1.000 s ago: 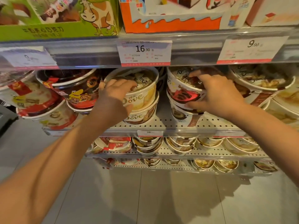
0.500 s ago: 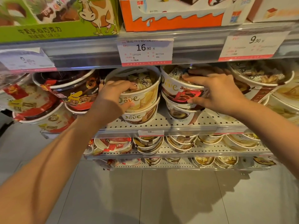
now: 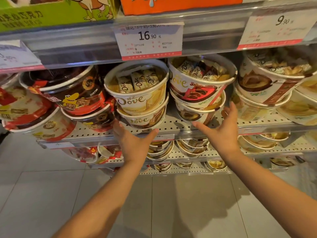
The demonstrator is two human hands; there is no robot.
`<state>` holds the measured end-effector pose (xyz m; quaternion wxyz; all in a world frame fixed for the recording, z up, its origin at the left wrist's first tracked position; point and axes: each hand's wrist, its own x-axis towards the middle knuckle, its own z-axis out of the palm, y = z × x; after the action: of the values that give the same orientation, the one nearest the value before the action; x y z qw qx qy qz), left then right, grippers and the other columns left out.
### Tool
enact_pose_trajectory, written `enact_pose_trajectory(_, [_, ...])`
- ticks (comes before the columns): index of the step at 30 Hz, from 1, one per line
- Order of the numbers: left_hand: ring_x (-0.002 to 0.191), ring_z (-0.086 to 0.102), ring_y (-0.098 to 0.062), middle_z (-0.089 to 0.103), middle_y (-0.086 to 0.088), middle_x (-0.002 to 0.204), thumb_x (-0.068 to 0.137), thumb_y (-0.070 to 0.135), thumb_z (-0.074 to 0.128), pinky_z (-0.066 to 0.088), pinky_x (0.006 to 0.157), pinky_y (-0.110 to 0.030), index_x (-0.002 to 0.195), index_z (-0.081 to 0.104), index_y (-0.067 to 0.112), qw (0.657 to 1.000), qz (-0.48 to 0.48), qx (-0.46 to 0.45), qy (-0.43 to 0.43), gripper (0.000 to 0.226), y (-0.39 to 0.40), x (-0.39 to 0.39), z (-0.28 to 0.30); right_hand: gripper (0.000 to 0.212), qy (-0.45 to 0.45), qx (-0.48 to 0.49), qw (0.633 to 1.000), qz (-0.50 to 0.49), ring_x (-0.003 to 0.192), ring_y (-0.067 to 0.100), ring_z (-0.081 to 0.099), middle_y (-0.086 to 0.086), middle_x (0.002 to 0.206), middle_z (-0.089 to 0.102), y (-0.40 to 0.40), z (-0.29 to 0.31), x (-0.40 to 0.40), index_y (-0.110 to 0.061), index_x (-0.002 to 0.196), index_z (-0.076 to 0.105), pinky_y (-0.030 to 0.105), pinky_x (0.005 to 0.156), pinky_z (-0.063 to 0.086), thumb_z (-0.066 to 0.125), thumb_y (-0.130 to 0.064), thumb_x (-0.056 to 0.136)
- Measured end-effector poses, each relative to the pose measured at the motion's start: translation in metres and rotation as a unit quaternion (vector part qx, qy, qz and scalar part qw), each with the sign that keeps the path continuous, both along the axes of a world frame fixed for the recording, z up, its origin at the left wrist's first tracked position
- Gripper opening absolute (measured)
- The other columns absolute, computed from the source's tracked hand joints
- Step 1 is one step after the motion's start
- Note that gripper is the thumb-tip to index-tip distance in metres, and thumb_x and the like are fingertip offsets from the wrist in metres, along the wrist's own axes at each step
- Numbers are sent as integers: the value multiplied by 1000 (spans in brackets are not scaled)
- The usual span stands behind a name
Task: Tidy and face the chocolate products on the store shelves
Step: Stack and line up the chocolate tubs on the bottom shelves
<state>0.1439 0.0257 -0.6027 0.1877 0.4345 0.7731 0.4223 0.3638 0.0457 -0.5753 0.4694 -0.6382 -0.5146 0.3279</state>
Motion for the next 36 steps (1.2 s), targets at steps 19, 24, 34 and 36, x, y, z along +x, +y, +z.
enact_pose_trajectory(19, [129,40,-16,43,2,138,41,40,91,30,111,-30,136,25,18,994,-67,27,-80,118,31,-26,9,93,58,-45,983,170,108,-3,53,-8,118,56,50,-4,46,-13,133,34,11,91,44,84,-5,56])
enact_pose_trajectory(24, [135,32,-14,34,7,144,33,62,84,33,111,-42,143,22,24,994,-91,21,-51,131,26,-29,10,100,72,-39,981,174,113,2,49,-3,130,50,49,-5,44,-16,142,25,14,98,40,81,0,62])
enact_pose_trajectory(34, [129,41,-16,44,5,137,46,41,90,31,107,-27,139,27,19,995,-74,22,-61,115,32,-23,12,104,37,-18,996,74,115,10,49,-5,121,50,44,-6,22,-11,131,28,27,99,41,91,-25,50])
enact_pose_trajectory(36, [127,44,-12,47,12,135,44,44,91,35,109,-36,138,30,25,991,-106,15,-76,113,31,-31,14,102,41,-33,993,105,114,8,48,-10,118,50,47,-4,29,-13,132,30,22,94,41,90,-22,51])
